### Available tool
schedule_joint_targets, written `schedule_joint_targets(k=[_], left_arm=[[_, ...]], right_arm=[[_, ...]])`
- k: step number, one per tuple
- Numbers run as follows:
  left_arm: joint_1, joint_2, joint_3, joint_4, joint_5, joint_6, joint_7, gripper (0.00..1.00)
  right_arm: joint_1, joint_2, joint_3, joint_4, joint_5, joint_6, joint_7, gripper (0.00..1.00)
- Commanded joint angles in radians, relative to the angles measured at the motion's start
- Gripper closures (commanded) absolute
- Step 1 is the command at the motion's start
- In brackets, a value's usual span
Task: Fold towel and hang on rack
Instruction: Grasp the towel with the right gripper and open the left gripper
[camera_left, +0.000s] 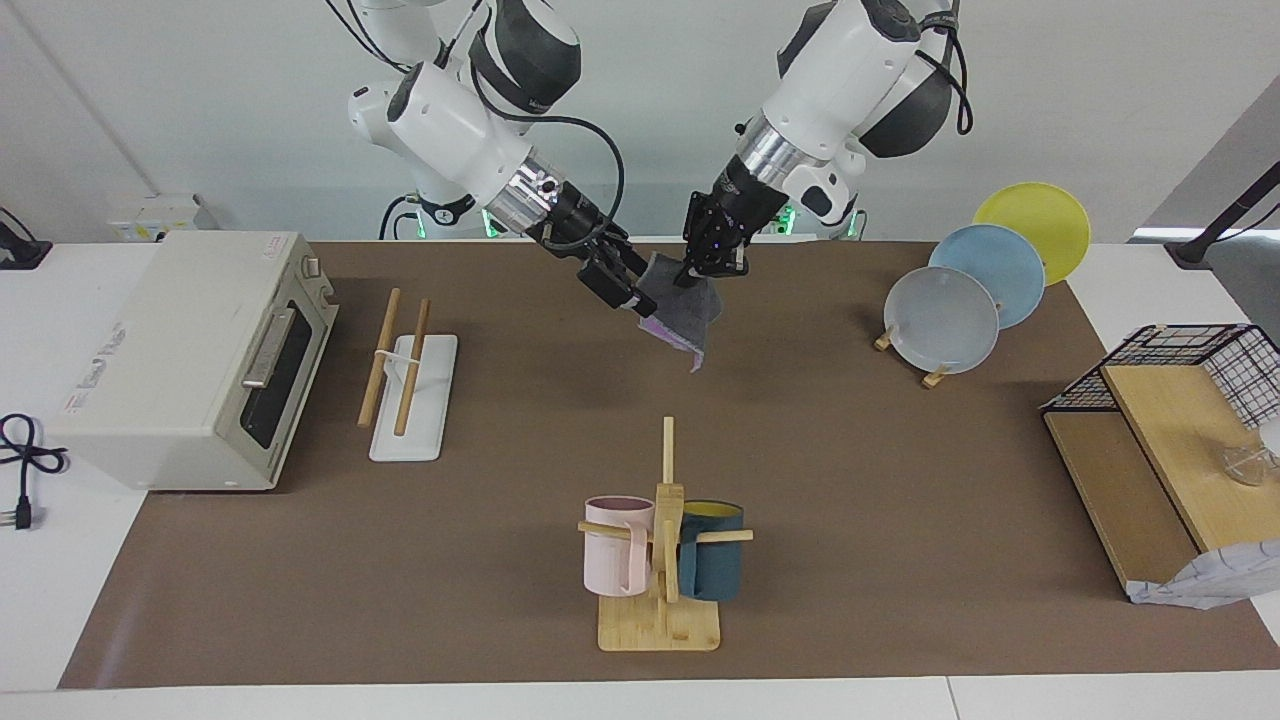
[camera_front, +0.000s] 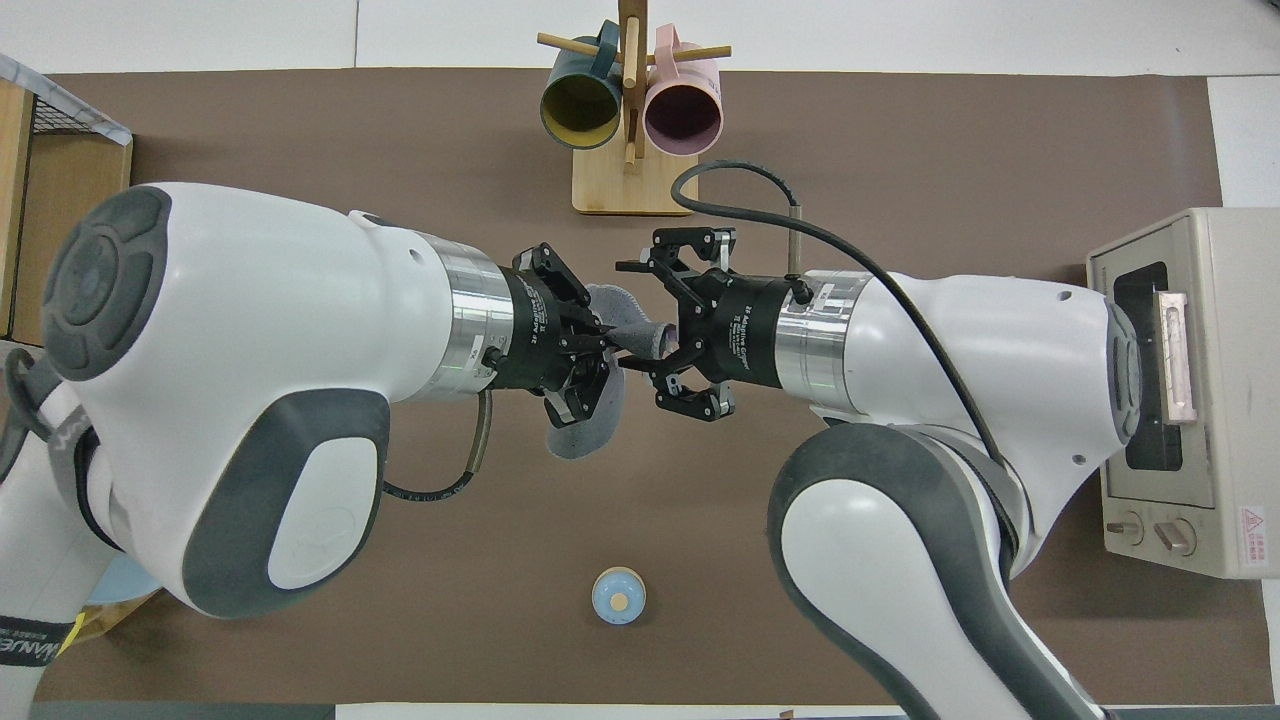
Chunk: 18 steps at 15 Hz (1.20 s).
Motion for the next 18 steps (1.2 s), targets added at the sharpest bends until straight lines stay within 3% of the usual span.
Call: schedule_joint_targets(k=[1,12,13,14,16,18], left_arm=[[-0.008,-0.017,0.007,-0.012,-0.009,0.015,-0.026,1.00],[-0.008,-0.025,0.007,-0.021,-0.005,0.015,-0.017,1.00],[-0.010,-0.025,0.005,-0.021,-0.002,0.013,-0.006,0.89],[-0.010,-0.025,0.005,-0.021,0.001,0.011,0.006,0.01],[-0.010,-0.025,0.005,-0.021,0.001,0.013,0.049,0.00],[-0.007,-0.025,0.007,-0.021,0.001,0.010,0.075,0.00]], right_arm=[[-0.001,0.014,0.001,0.024,0.029,0.008,-0.063,1.00],[-0.001,0.012,0.000,0.022,0.032,-0.003,-0.074,1.00],[-0.001,0.012,0.000,0.022,0.032,-0.004,-0.080,1.00],[-0.001,0.011,0.000,0.018,0.023,-0.010,-0.101,1.00],[-0.011,0.002,-0.004,0.010,-0.009,-0.090,-0.217,1.00],[-0.036,-0.001,-0.007,0.010,-0.145,-0.185,-0.261,1.00]])
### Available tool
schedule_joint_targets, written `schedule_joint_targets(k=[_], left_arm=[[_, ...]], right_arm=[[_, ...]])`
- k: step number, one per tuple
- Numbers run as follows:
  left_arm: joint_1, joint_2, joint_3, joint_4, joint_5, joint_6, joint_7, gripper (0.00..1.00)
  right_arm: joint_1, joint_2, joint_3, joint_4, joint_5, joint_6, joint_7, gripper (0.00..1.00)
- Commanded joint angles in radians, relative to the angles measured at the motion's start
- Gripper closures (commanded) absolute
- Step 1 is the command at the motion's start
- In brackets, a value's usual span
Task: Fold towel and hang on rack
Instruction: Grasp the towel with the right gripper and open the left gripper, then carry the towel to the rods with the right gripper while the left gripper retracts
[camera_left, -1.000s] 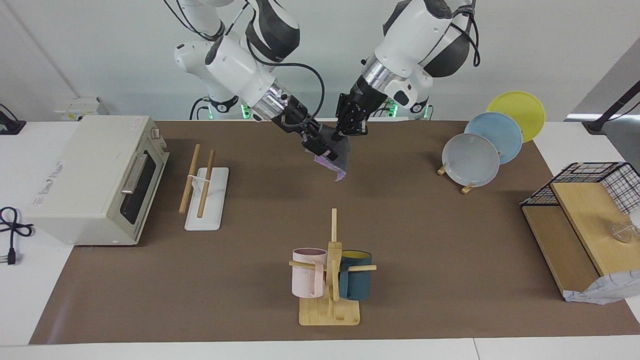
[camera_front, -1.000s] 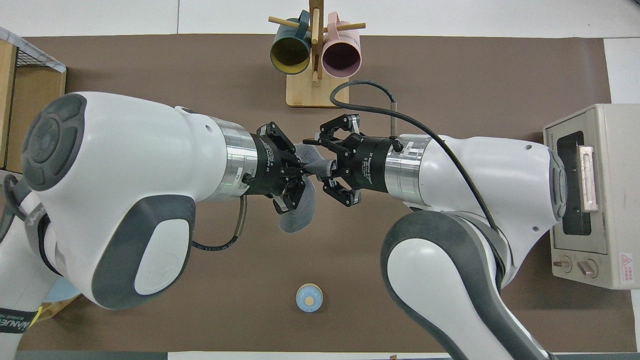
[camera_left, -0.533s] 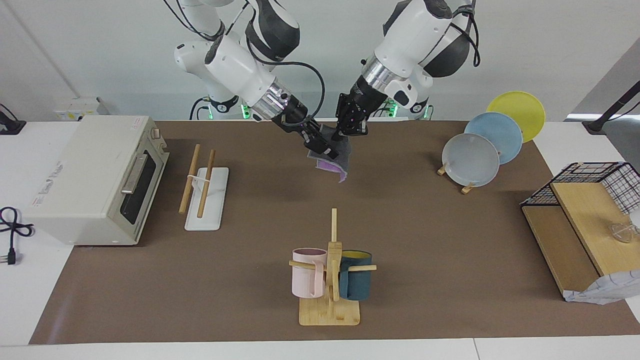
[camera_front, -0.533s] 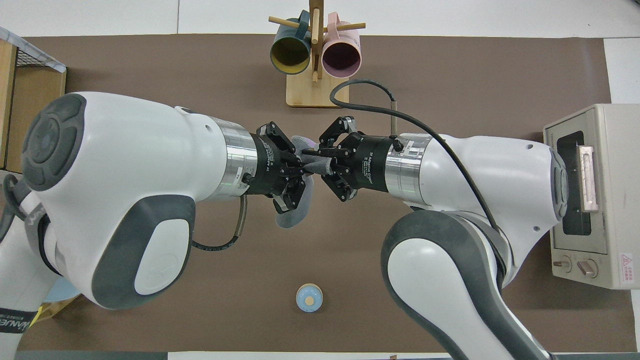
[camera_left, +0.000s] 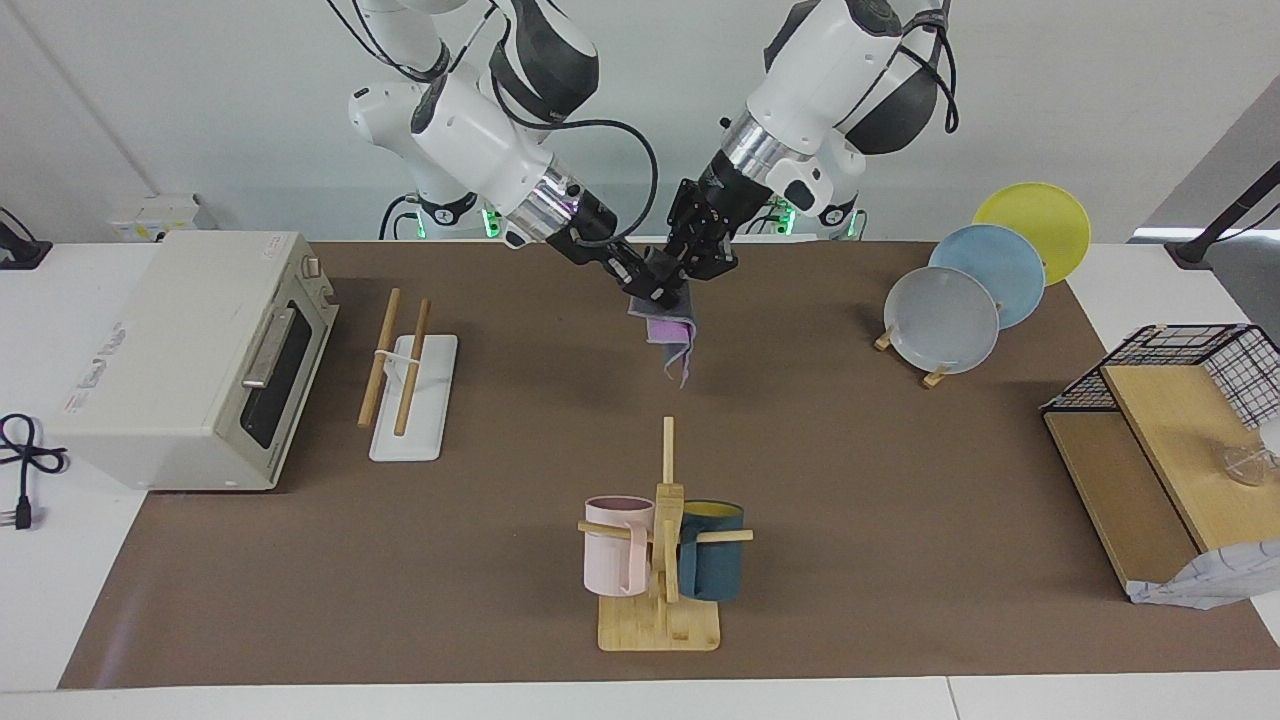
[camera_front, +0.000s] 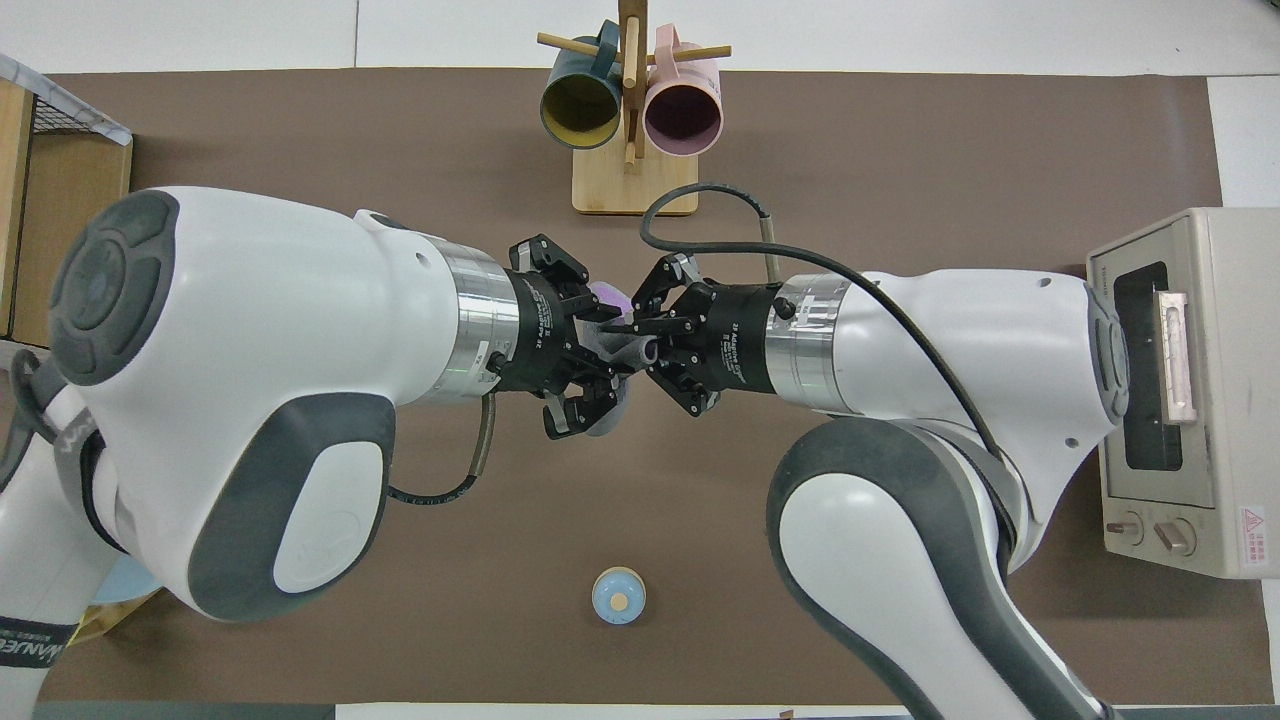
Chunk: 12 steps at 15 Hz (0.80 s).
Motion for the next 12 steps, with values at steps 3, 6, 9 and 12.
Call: schedule_joint_targets(k=[3,6,9,12], left_arm=[[0.012,-0.025,0.012,-0.024,0.001,0.004,0.103,0.00],[0.061,-0.029,0.012,-0.035,0.001,-0.005,0.251,0.00],[0.131,-0.048,0.012,-0.076,0.007,-0.021,0.498,0.00],[0.223,-0.071,0.012,-0.122,0.007,-0.045,0.772,0.00]], right_arm=[[-0.073,-0.038,0.000,-0.037,-0.364,-0.222,-0.126,1.00],[-0.186,-0.053,0.000,-0.051,-0.483,-0.350,-0.259,1.00],[-0.333,-0.065,0.000,-0.074,-0.598,-0.407,-0.426,1.00],[-0.458,-0.068,0.000,-0.083,-0.678,-0.444,-0.598,1.00]])
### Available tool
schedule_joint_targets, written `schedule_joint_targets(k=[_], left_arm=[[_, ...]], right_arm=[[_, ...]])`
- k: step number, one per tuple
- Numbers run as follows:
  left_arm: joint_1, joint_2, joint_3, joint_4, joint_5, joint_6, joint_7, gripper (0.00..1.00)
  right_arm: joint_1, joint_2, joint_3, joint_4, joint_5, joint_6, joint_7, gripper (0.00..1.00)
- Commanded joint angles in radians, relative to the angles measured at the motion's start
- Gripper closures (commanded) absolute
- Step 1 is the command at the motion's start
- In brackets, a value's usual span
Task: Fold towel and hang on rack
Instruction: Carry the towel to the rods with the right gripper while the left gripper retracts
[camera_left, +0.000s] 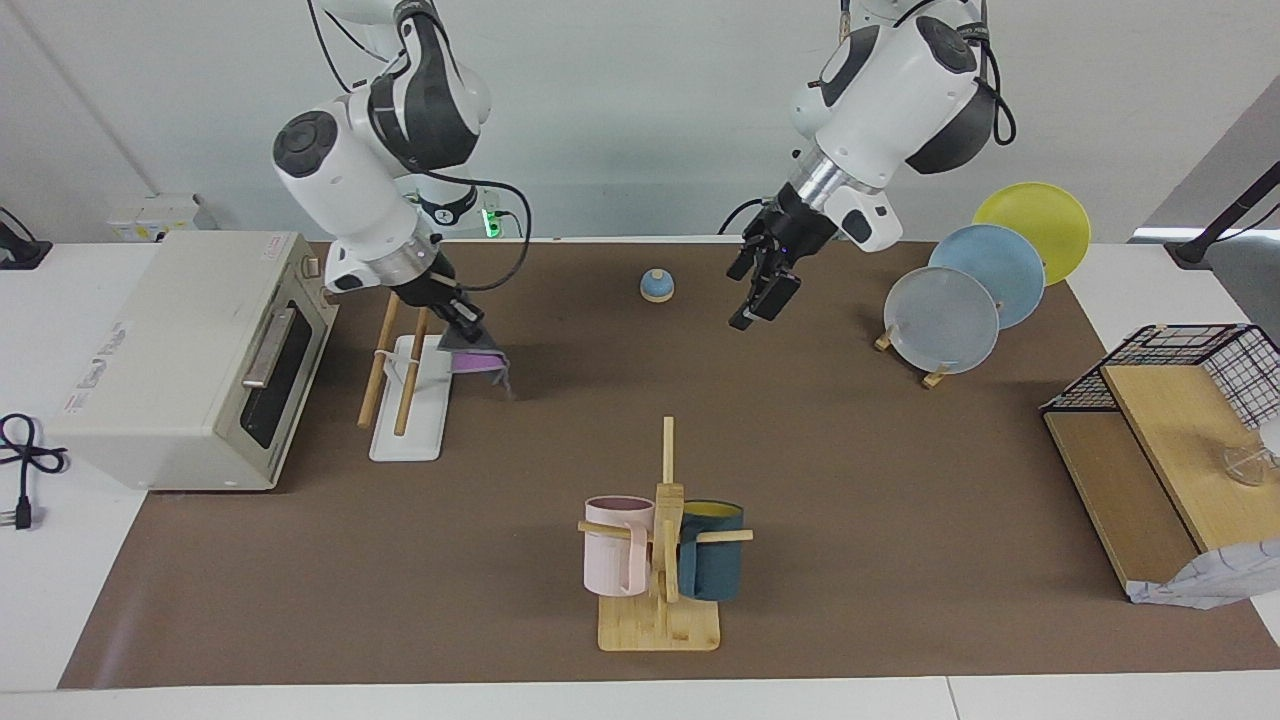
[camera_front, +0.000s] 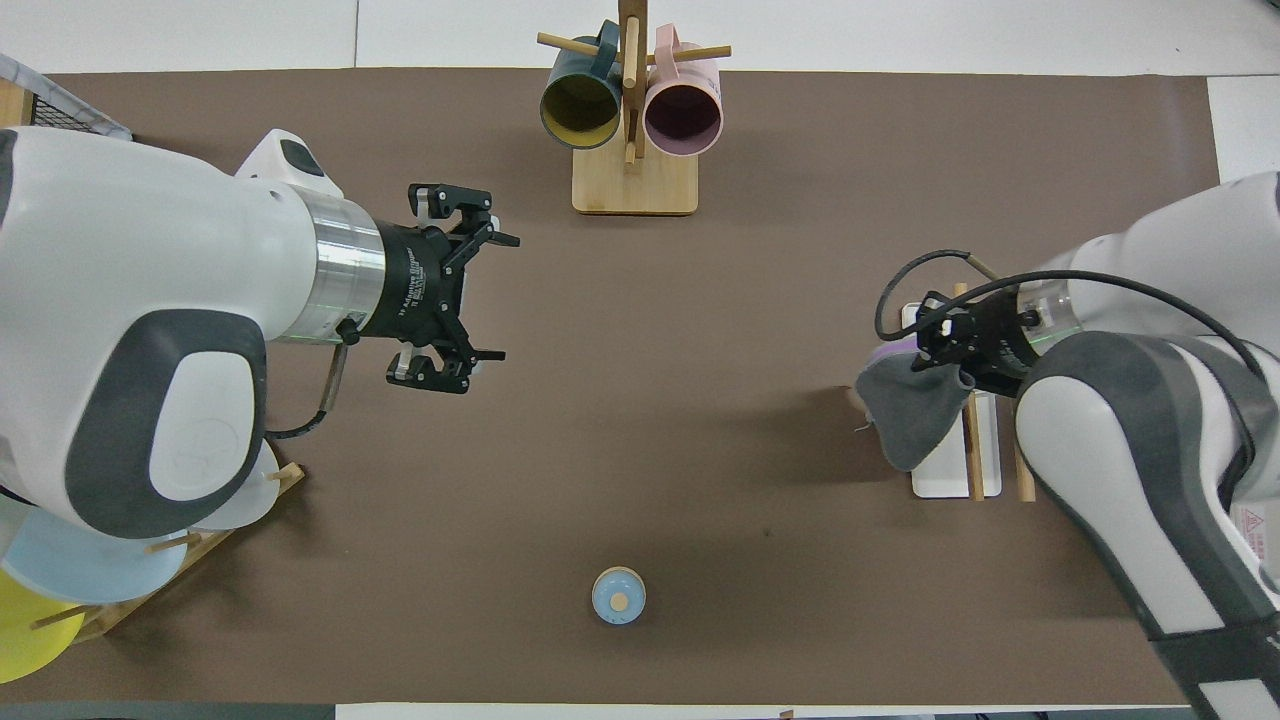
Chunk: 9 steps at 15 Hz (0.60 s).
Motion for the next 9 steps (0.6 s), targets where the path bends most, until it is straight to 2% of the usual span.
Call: schedule_joint_targets(k=[1,4,9], left_arm=[[0.091,-0.064,-0.002,-0.072,0.002,-0.039,0.252,0.00],[0.168,-0.070,0.000,-0.074,0.016,-0.086,0.501,0.00],[0.257,-0.070,0.000,-0.072,0.117,-0.134,0.832,0.00]], right_arm=[[-0.106,-0.037,0.014,-0.047,-0.068,-0.011,-0.152,1.00],[-0.177,-0.039,0.014,-0.045,-0.138,-0.026,-0.309,1.00],[-0.262,-0.040,0.014,-0.058,-0.151,-0.016,-0.439,1.00]])
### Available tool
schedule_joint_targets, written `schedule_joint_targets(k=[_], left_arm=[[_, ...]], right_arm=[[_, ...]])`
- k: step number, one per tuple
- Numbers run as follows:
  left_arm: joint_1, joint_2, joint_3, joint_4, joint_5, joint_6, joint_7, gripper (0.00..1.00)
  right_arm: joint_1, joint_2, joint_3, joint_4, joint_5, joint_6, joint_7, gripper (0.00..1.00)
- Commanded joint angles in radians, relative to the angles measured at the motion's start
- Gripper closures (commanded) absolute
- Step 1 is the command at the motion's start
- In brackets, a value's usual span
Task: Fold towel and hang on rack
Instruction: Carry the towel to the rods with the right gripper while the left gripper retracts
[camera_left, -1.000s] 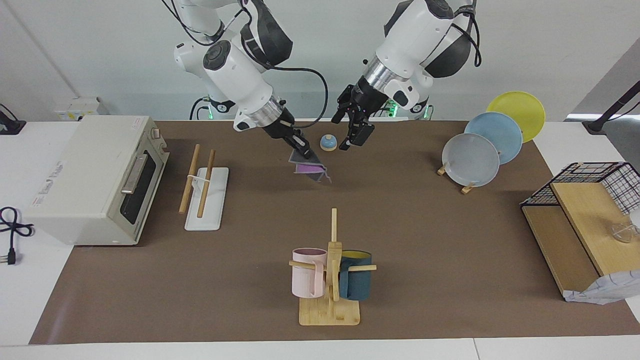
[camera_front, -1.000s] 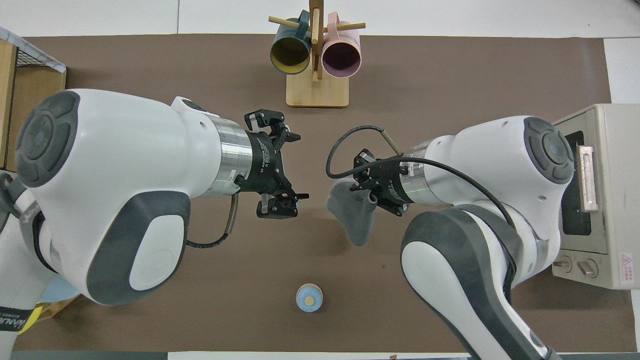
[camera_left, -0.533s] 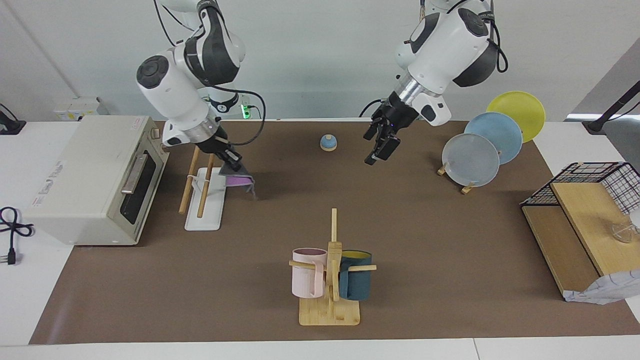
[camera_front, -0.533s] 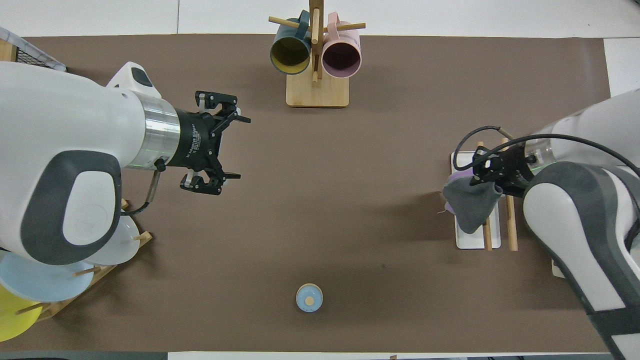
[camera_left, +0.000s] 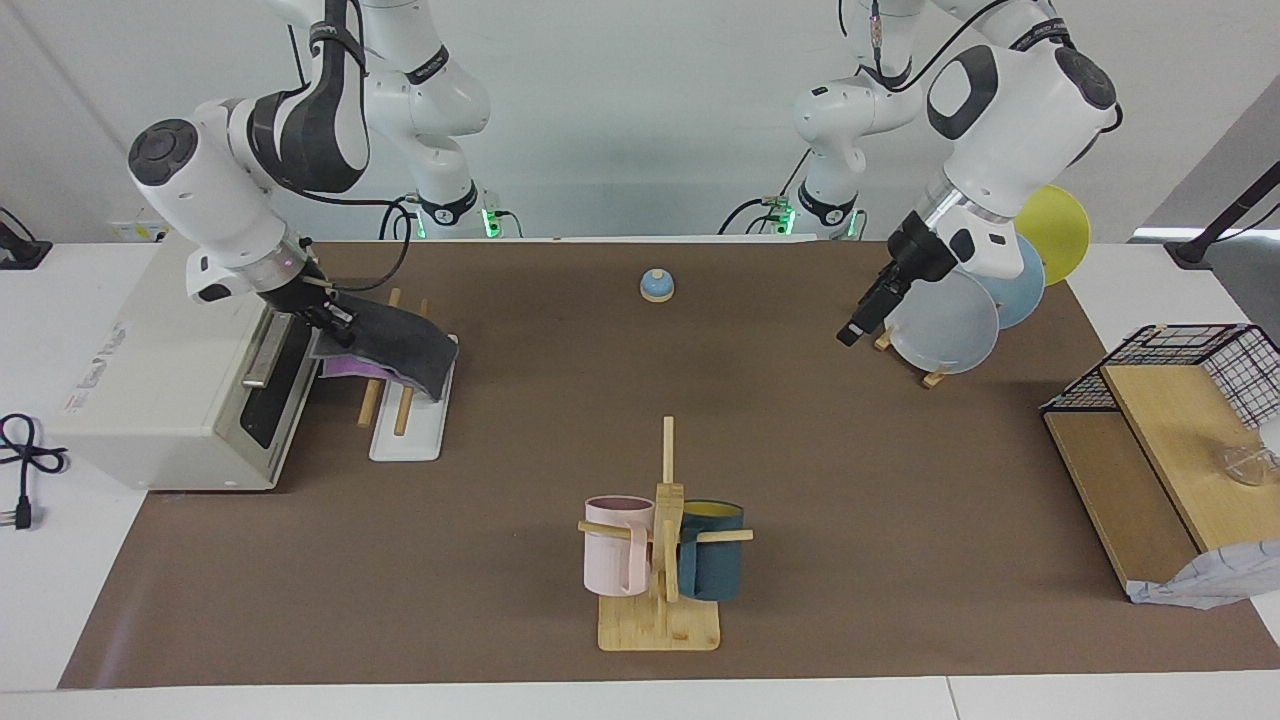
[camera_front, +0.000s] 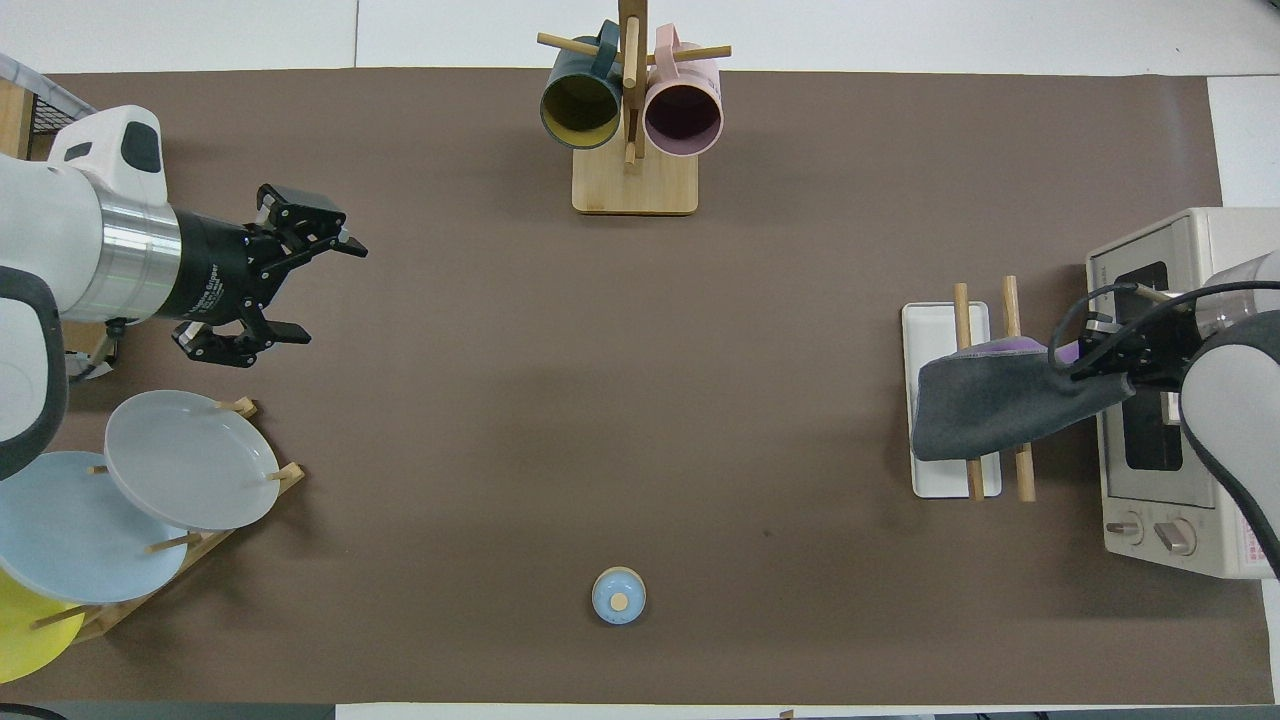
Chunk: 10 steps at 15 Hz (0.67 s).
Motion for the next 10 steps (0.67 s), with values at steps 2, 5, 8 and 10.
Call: schedule_joint_targets(k=[2,5,8,10], left_arm=[[0.030,-0.031,-0.005,-0.017,0.125,-0.046,0.225,0.00],[0.030,-0.021,0.006,0.020,0.222,-0.106,0.386,0.00],[0.029,-0.019,0.006,0.060,0.305,-0.179,0.514,0.00],[0.029,-0.019,0.011,0.106,0.311,-0.245,0.592,0.00]], right_arm=[[-0.030,-0.038,0.015,-0.059,-0.015,0.009,-0.053,1.00],[-0.048,-0.064,0.014,-0.126,-0.015,0.058,-0.099,1.00],[-0.050,-0.064,0.014,-0.127,-0.028,0.058,-0.102,1.00],[-0.053,-0.064,0.014,-0.127,-0.050,0.060,-0.108,0.82]])
